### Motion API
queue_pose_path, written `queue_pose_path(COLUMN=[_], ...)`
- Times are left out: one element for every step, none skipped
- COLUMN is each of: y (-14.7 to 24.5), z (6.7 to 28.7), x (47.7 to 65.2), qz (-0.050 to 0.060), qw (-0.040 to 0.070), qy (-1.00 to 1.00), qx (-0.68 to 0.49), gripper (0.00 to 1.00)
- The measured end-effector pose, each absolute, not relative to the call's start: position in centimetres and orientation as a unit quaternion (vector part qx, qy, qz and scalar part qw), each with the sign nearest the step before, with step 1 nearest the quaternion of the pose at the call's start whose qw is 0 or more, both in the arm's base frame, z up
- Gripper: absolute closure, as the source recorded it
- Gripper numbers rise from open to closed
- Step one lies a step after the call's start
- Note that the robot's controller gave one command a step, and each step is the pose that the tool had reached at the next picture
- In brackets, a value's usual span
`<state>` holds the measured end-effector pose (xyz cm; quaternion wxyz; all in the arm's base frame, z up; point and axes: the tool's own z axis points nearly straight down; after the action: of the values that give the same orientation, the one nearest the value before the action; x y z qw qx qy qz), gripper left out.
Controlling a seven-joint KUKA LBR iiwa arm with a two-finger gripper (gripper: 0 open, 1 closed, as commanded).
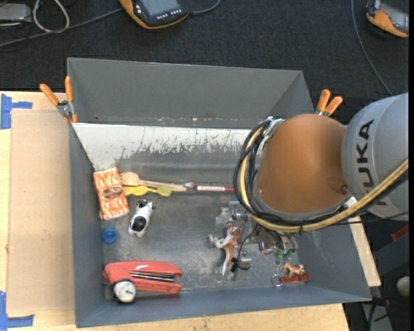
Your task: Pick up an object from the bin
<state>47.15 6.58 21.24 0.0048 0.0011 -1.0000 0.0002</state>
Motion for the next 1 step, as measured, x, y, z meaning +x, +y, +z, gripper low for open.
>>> queue_pose_path(y=[6.54], z=[21.55], x=[47.31], qz=[0.0], qw=[0.001], qy=[-1.0], qx=[0.0], gripper=[0.0])
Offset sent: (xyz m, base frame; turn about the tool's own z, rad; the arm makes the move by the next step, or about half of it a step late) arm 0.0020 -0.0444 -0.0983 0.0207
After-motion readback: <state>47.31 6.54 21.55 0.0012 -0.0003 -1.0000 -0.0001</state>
